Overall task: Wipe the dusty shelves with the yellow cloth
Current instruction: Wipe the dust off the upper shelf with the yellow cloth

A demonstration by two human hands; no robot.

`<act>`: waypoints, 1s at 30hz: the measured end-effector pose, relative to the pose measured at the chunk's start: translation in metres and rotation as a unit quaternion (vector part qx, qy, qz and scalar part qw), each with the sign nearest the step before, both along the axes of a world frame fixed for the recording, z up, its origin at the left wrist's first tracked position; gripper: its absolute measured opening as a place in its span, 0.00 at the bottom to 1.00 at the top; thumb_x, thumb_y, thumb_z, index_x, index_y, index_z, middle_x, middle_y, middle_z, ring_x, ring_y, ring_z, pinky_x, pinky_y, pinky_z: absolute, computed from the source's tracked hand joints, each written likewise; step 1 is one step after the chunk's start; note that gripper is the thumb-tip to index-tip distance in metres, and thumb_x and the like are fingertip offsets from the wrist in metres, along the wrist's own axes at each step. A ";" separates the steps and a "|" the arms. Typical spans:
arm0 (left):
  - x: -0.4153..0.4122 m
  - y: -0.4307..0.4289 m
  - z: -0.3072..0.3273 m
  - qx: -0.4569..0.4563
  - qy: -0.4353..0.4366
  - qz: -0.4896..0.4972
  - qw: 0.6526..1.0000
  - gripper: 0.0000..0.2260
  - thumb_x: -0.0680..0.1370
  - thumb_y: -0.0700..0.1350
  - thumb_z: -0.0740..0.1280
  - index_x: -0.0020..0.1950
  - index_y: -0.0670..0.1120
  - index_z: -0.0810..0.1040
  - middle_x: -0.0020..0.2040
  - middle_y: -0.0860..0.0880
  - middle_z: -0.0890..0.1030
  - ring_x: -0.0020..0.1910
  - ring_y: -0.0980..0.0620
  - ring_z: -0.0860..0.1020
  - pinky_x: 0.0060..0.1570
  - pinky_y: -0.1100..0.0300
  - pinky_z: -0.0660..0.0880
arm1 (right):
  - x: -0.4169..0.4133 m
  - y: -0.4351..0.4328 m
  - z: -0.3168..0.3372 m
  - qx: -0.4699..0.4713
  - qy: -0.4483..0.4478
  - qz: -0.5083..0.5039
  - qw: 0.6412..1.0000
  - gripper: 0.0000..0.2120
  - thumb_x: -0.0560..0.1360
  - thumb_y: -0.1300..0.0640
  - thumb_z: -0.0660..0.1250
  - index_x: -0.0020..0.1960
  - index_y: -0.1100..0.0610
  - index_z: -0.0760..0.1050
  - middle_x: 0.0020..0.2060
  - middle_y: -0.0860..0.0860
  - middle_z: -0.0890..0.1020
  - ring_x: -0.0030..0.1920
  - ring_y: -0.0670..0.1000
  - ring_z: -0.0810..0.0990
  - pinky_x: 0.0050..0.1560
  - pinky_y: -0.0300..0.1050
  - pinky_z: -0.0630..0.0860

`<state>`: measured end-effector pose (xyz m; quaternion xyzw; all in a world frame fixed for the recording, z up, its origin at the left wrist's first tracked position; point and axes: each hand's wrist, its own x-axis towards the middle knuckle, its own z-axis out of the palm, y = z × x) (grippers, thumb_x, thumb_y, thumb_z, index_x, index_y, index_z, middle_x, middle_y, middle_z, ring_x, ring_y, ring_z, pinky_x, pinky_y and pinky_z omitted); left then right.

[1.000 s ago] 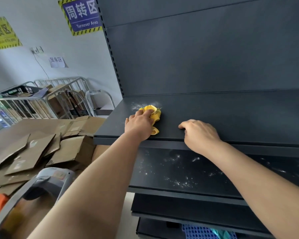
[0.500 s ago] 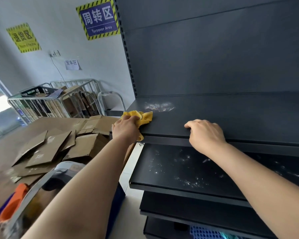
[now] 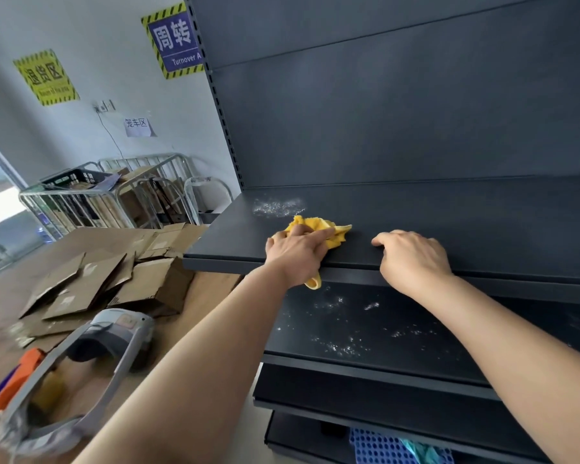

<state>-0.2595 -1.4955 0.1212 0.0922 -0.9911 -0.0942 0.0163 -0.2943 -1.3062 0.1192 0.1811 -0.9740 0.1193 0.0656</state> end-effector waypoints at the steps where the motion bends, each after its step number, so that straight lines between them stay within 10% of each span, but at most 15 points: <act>1: 0.000 0.009 0.001 0.001 -0.009 -0.012 1.000 0.18 0.82 0.59 0.50 0.72 0.71 0.59 0.73 0.55 0.63 0.70 0.39 0.61 0.71 0.45 0.55 | -0.001 0.005 0.001 -0.001 -0.003 0.001 1.000 0.22 0.77 0.63 0.57 0.68 0.47 0.71 0.64 0.48 0.76 0.63 0.53 0.74 0.60 0.50 0.68; 30: -0.101 -0.035 -0.003 0.002 -0.004 -0.017 1.000 0.19 0.82 0.51 0.54 0.70 0.69 0.63 0.75 0.52 0.60 0.73 0.40 0.59 0.72 0.40 0.50 | -0.029 -0.056 -0.006 -0.040 -0.010 0.031 0.999 0.15 0.81 0.49 0.56 0.65 0.48 0.74 0.62 0.47 0.78 0.62 0.51 0.75 0.60 0.52 0.71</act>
